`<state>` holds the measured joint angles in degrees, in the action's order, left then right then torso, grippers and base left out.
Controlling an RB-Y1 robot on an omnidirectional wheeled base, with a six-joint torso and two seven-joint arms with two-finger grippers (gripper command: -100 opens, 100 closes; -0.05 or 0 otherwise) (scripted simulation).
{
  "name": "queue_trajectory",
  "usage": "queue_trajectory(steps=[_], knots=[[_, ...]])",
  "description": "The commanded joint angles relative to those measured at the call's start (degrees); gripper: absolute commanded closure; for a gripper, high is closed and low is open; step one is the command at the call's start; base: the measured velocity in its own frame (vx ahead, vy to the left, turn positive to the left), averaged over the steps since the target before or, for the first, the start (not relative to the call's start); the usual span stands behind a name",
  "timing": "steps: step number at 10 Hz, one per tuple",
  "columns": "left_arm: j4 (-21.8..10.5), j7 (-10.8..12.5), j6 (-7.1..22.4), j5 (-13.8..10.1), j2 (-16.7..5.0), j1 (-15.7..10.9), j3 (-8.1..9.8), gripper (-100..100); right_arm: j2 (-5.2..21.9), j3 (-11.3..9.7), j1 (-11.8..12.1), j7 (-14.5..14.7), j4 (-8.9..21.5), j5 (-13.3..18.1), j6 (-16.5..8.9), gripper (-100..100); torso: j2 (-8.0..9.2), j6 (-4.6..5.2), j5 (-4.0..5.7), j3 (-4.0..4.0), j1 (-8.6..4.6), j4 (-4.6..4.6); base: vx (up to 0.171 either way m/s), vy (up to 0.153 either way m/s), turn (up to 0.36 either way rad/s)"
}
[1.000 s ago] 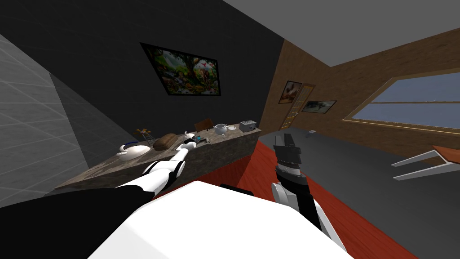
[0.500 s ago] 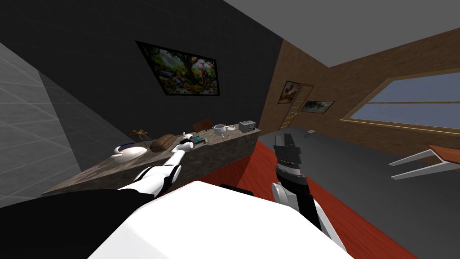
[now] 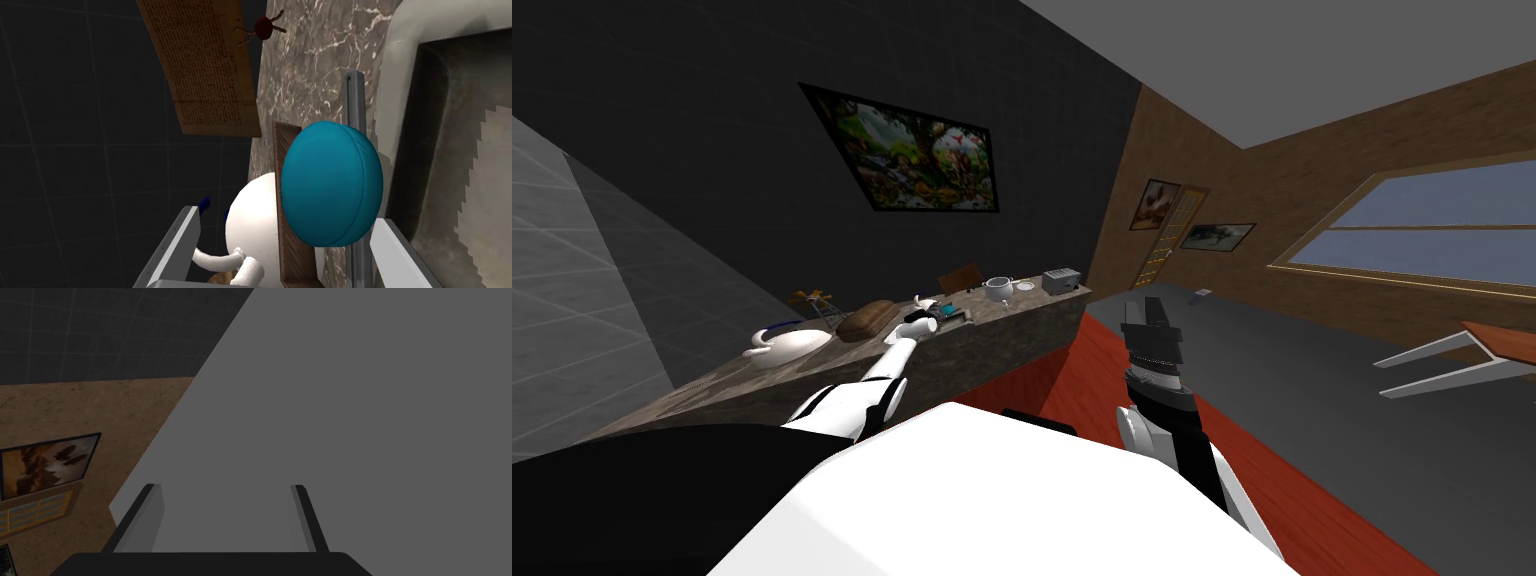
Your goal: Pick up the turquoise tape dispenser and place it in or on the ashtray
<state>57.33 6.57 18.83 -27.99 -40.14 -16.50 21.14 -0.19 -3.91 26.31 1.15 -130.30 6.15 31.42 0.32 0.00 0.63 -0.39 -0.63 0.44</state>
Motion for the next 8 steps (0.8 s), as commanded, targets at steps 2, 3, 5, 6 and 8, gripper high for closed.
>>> queue_trajectory(steps=[2,3,5,6,8], knots=[[5.1,-0.7,2.4,-1.3,-0.5,3.4,1.64,-100,0.0,0.0,0.0,0.0,0.0,0.0,0.0,0,-0.05,-0.01,0.00,0.02,0.00,-0.01,0.048,-0.013,-0.025],[5.6,-0.7,2.4,-1.3,-0.5,3.4,1.64,-100,0.0,0.0,0.0,0.0,0.0,0.0,0.0,0,-0.05,0.00,0.00,0.03,0.00,-0.01,0.016,-0.007,0.002],[10.0,-1.3,4.8,-2.5,-0.9,6.9,3.39,-100,0.0,0.0,0.0,0.0,0.0,0.0,0.0,0,-0.03,-0.01,0.00,0.01,-0.01,-0.01,0.044,-0.018,-0.026],[9.1,-1.0,4.6,-1.9,-0.6,6.2,3.36,-100,0.0,0.0,0.0,0.0,0.0,0.0,0.0,0,-0.04,0.00,0.01,0.02,-0.03,-0.01,0.015,-0.009,0.003],[9.3,-1.1,4.8,-1.9,-0.6,6.3,3.40,0,0.0,0.0,0.0,0.0,0.0,0.0,0.0,0,0.06,0.00,-0.01,-0.03,0.03,0.01,0.000,0.000,0.000]])
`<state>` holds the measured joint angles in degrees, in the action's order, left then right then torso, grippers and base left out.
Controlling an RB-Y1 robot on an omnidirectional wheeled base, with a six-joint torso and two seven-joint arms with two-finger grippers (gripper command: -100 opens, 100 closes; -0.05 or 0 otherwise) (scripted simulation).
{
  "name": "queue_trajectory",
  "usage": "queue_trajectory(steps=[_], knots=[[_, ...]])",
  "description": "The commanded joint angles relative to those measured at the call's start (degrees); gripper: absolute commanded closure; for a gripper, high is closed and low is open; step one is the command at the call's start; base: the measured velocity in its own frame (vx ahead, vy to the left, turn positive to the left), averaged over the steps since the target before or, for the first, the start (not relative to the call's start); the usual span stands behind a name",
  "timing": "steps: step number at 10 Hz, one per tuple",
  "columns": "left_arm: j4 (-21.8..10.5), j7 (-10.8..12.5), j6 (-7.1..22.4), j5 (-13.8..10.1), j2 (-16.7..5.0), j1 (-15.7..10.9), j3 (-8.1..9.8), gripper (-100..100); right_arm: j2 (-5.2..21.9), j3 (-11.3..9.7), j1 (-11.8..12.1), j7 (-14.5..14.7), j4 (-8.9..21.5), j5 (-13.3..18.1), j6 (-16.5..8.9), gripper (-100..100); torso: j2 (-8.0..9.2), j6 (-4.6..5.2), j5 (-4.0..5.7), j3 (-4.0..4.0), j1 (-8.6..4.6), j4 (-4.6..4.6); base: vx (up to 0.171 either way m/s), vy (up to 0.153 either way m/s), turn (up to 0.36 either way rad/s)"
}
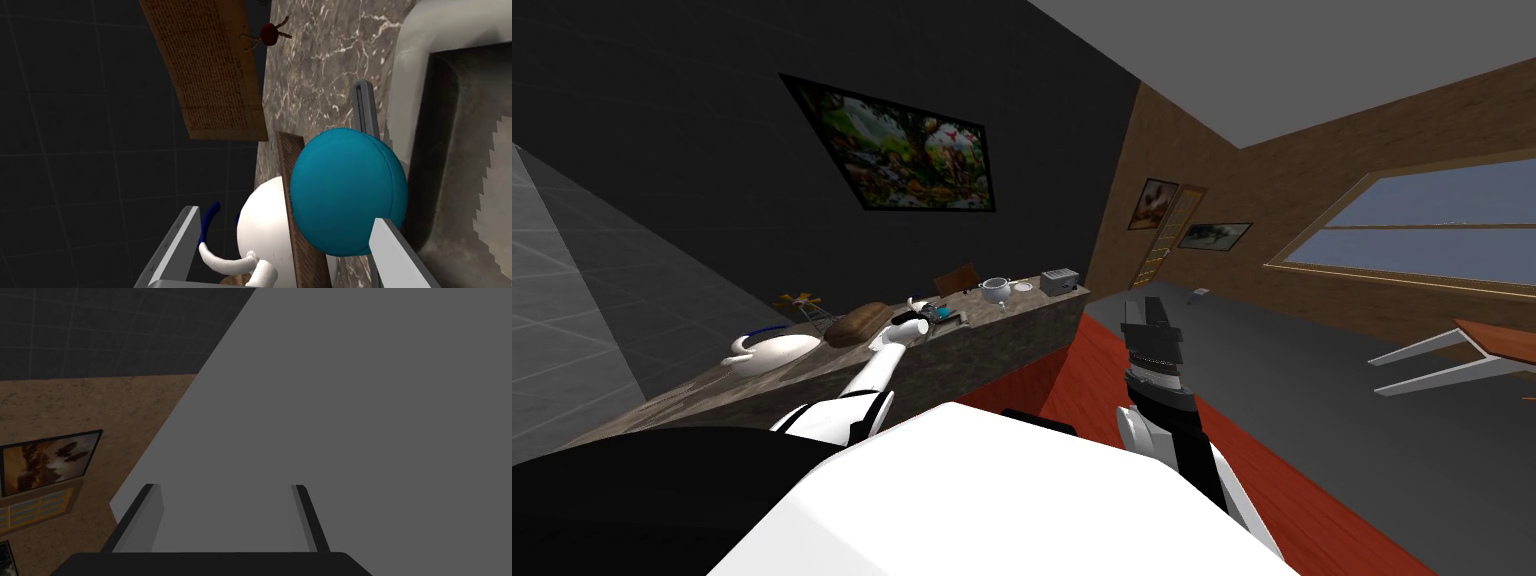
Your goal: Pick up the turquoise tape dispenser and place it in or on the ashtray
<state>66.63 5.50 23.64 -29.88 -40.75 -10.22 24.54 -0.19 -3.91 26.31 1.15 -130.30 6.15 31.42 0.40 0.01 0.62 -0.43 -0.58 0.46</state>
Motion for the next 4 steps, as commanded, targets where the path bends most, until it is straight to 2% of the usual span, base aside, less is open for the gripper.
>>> queue_trajectory(steps=[1,4], knots=[[0.0,0.0,0.0,0.0,0.0,0.0,0.00,0,0.0,0.0,0.0,0.0,0.0,0.0,0.0,0,0.00,0.00,0.00,0.00,0.00,0.00,0.000,0.000,0.000],[0.0,0.0,0.0,0.0,0.0,0.0,0.00,0,0.0,0.0,0.0,0.0,0.0,0.0,0.0,0,0.02,0.00,0.00,-0.01,0.01,0.00,0.000,0.000,0.000]])
